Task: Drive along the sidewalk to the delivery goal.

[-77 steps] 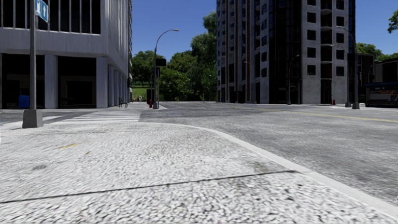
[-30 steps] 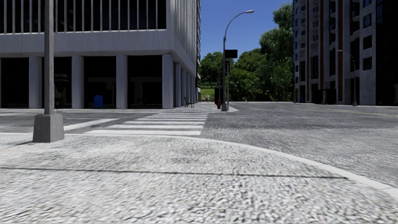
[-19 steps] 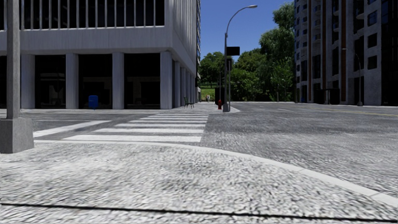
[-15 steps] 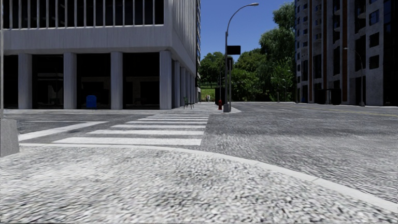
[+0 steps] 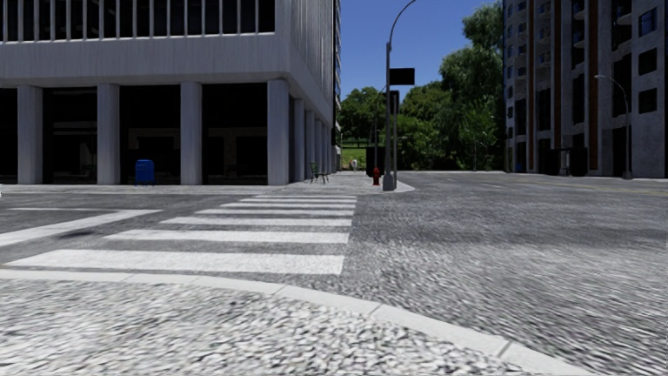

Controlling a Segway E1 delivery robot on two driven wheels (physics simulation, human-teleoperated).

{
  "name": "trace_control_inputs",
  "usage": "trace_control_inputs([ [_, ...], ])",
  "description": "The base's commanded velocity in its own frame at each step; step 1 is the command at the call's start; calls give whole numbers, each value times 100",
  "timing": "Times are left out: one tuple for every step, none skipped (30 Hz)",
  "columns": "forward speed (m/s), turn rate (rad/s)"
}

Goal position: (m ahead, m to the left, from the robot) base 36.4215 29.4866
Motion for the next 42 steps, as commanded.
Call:
trace_control_inputs([
  [200, 34],
  [200, 35],
  [200, 35],
  [200, 35],
  [200, 35],
  [200, 35],
  [200, 35],
  [200, 38],
  [200, 38],
  [200, 39],
  [200, 39],
  [200, 39],
  [200, 39],
  [200, 39],
  [200, 39],
  [200, 39],
  [200, 39],
  [200, 39],
  [200, 39],
  [200, 39],
  [200, 39],
  [200, 39],
  [200, 34],
  [189, 16],
  [189, 16],
  [173, 9],
  [166, 7],
  [165, 6],
  [164, 5],
  [164, 5],
  [164, 0],
  [164, 0],
  [164, 0],
  [164, 0],
  [164, 0],
  [164, 0],
  [164, 0],
  [164, 0],
  [164, 0],
  [164, 0],
  [164, 0],
  [164, 0],
])
